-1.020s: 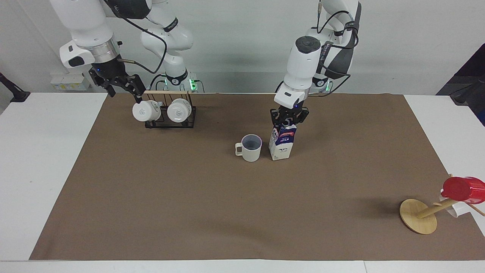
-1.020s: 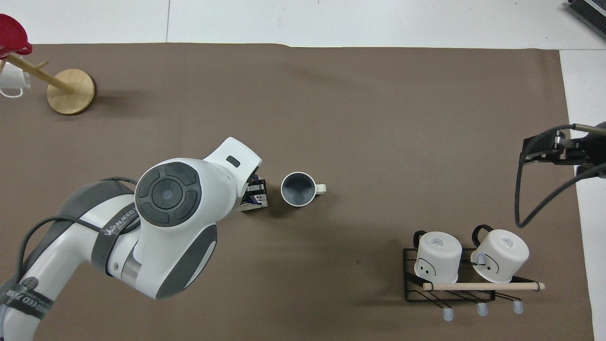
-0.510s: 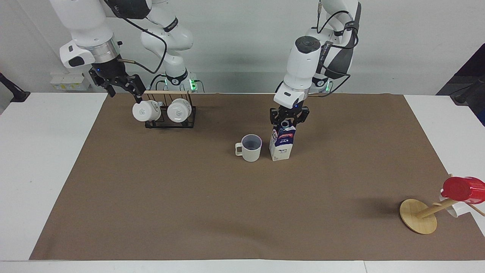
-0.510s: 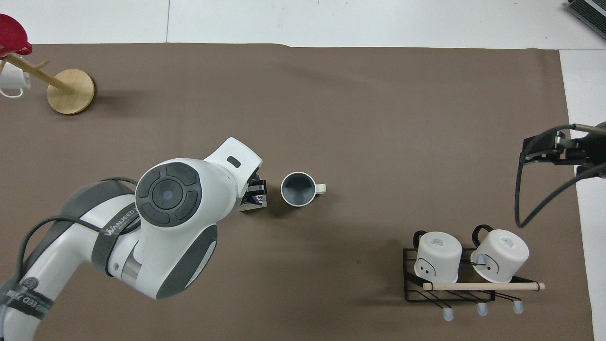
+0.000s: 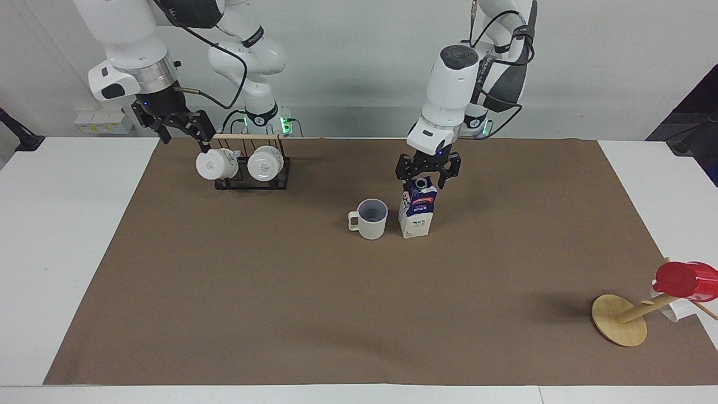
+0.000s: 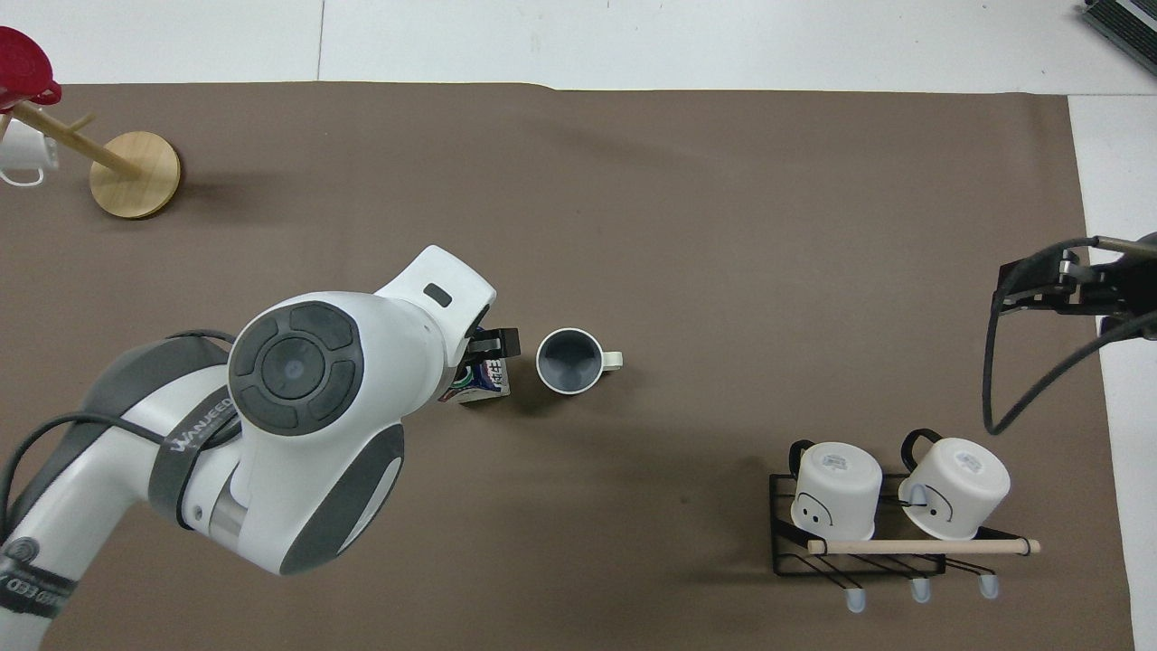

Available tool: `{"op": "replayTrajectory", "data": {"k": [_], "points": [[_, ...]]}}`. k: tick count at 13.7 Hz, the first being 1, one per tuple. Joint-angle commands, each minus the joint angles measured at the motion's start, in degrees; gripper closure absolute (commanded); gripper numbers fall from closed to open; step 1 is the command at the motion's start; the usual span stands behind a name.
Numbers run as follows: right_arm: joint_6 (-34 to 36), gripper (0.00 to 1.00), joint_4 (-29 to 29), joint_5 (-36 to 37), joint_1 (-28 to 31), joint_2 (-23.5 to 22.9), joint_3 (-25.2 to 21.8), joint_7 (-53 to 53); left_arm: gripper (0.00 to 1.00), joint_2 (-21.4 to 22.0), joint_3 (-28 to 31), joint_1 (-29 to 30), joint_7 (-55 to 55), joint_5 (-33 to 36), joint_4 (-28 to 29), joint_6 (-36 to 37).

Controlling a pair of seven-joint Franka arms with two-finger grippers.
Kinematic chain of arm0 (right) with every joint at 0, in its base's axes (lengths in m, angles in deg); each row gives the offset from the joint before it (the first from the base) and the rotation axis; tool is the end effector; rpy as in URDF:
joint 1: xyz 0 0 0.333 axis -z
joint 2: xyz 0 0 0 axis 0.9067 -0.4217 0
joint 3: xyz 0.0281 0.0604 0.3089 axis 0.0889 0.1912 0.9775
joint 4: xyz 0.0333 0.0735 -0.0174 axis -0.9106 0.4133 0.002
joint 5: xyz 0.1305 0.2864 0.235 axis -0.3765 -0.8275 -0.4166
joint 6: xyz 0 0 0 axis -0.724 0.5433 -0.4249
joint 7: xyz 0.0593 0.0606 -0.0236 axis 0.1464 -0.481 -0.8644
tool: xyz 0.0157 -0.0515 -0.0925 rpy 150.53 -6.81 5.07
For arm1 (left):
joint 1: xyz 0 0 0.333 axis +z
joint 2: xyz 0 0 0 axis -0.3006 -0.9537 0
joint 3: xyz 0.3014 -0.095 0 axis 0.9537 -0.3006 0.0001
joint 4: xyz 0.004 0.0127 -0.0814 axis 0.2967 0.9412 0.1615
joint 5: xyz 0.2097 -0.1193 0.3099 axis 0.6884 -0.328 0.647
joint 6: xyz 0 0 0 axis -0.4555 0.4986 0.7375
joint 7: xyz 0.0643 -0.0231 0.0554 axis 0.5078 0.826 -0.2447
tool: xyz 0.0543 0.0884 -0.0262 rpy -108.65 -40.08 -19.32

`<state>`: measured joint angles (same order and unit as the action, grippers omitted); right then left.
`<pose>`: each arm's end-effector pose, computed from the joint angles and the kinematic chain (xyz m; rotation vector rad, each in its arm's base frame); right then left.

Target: Place cup and milk on table

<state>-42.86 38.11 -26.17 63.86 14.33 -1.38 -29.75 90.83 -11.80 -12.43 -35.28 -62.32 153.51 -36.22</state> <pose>0.5396 -0.0003 0.6316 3.0784 -0.4296 -0.0191 0.4816 -0.3054 0.4945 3.0436 0.0969 0.2287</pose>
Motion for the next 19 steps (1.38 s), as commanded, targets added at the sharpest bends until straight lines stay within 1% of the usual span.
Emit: {"op": "replayTrajectory", "data": {"k": [1,2,6,8,12,14,15,16,19], "points": [[0.0,0.00,1.1,-0.2,0.5,1.1,0.1,-1.8,0.00,0.9,1.4,-0.3,0.7,0.7,-5.0,6.9],[0.0,0.00,1.1,-0.2,0.5,1.1,0.1,-1.8,0.00,1.0,2.0,0.4,2.2,0.6,-6.5,9.2],[0.0,0.00,1.1,-0.2,0.5,1.1,0.1,-1.8,0.00,1.4,2.1,7.4,13.6,0.3,-11.6,16.4],[0.0,0.00,1.1,-0.2,0.5,1.1,0.1,-1.8,0.00,2.7,2.2,11.5,20.3,0.3,-12.2,19.0],[0.0,0.00,1.1,-0.2,0.5,1.1,0.1,-1.8,0.00,5.0,2.2,17.5,28.5,0.2,-12.3,23.1],[0.0,0.00,1.0,-0.2,0.5,1.1,0.1,-1.8,0.00,5.1,2.3,18.9,28.6,0.2,-14.4,24.6],[0.0,0.00,1.1,-0.2,0.5,1.1,0.1,-1.8,0.00,5.0,2.6,18.9,28.6,0.3,-15.3,26.7],[0.0,0.00,1.0,-0.2,0.5,1.1,0.1,-1.8,0.00,5.1,2.9,18.9,28.8,0.3,-15.6,28.2],[0.0,0.00,1.1,-0.2,0.5,1.1,0.1,-1.8,0.00,5.1,3.3,19.6,28.7,0.5,-15.6,28.4]]}}
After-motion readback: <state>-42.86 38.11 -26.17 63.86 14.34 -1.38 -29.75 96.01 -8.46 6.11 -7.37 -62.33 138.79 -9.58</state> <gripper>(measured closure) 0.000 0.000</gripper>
